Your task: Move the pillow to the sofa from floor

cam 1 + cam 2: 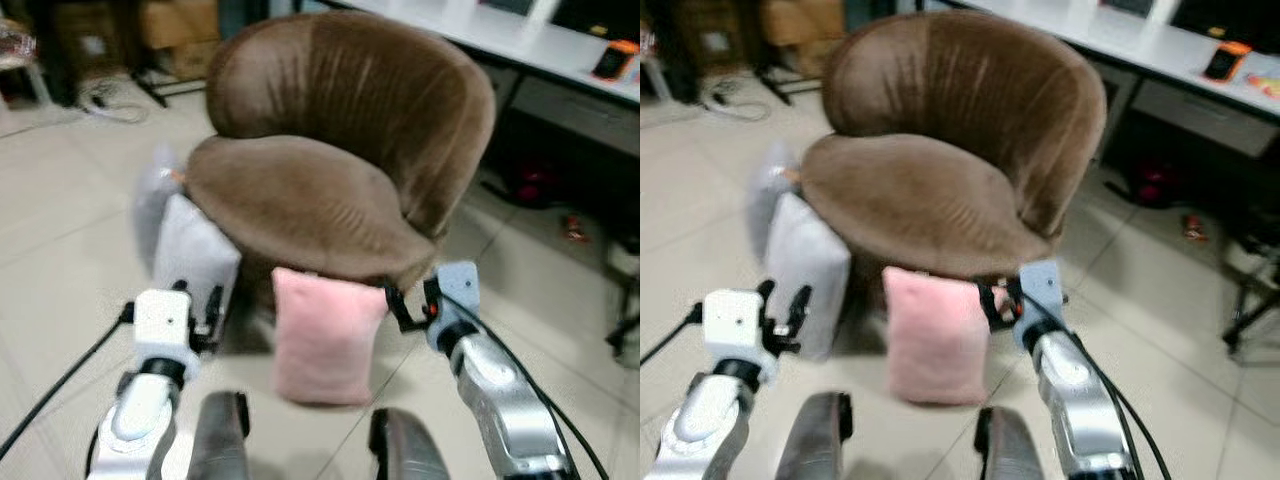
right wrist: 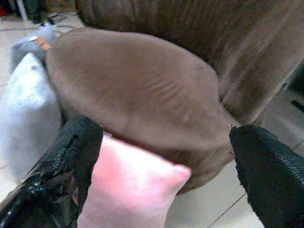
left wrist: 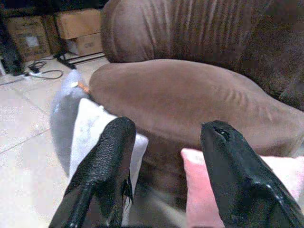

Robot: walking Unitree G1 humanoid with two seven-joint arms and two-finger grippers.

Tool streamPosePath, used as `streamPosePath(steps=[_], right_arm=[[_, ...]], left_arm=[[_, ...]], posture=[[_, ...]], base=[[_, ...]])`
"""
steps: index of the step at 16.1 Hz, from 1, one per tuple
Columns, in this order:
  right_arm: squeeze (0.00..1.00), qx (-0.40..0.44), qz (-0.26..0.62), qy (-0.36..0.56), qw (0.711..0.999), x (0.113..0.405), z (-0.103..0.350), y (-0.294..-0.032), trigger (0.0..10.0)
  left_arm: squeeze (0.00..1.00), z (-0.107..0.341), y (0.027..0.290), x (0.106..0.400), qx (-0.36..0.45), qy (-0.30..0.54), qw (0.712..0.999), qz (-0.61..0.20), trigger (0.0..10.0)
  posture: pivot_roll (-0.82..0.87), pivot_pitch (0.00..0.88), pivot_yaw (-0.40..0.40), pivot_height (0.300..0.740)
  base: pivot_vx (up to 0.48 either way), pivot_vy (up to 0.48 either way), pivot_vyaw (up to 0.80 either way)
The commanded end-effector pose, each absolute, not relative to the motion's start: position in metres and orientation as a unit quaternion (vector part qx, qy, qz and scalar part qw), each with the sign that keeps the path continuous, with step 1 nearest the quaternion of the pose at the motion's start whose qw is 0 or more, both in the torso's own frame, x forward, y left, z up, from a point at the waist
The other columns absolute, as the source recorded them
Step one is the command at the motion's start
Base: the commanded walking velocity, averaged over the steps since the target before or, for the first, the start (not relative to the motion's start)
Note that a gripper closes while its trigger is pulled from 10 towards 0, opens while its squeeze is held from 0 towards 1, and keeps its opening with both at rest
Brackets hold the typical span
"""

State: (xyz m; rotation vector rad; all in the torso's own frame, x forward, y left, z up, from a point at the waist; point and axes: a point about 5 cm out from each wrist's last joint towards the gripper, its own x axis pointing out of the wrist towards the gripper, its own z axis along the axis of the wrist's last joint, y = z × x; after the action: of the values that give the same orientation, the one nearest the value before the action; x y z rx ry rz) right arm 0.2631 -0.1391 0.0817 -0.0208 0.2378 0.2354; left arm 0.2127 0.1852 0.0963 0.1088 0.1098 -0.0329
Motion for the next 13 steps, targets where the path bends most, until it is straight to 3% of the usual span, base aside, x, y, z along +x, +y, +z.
streamPosePath(steps=[1, 7, 13], right_arm=[[0.00, -0.022, 0.105, 0.122, 0.987, 0.2641, 0.0822, -0.1464, 10.0], [0.00, -0.025, 0.123, 0.124, 0.984, 0.2632, 0.0806, -0.1406, 10.0], [0.00, -0.030, 0.139, 0.132, 0.981, 0.2642, 0.0784, -0.1420, 10.0]], left_arm=[[0.00, 0.1007, 0.1785, 0.2162, 0.050, 0.045, 0.997, -0.031, 10.0], [0.00, 0.1012, 0.1784, 0.2162, 0.053, 0.044, 0.997, -0.034, 10.0], [0.00, 0.1008, 0.1779, 0.2158, 0.060, 0.045, 0.997, -0.034, 10.0]], posture=[[-0.01, 0.000, -0.089, 0.587], [-0.01, 0.000, -0.083, 0.587], [0.00, 0.000, -0.086, 0.587]], base=[[0.289, 0.000, 0.00], [0.290, 0.000, 0.62], [0.183, 0.000, 0.00]])
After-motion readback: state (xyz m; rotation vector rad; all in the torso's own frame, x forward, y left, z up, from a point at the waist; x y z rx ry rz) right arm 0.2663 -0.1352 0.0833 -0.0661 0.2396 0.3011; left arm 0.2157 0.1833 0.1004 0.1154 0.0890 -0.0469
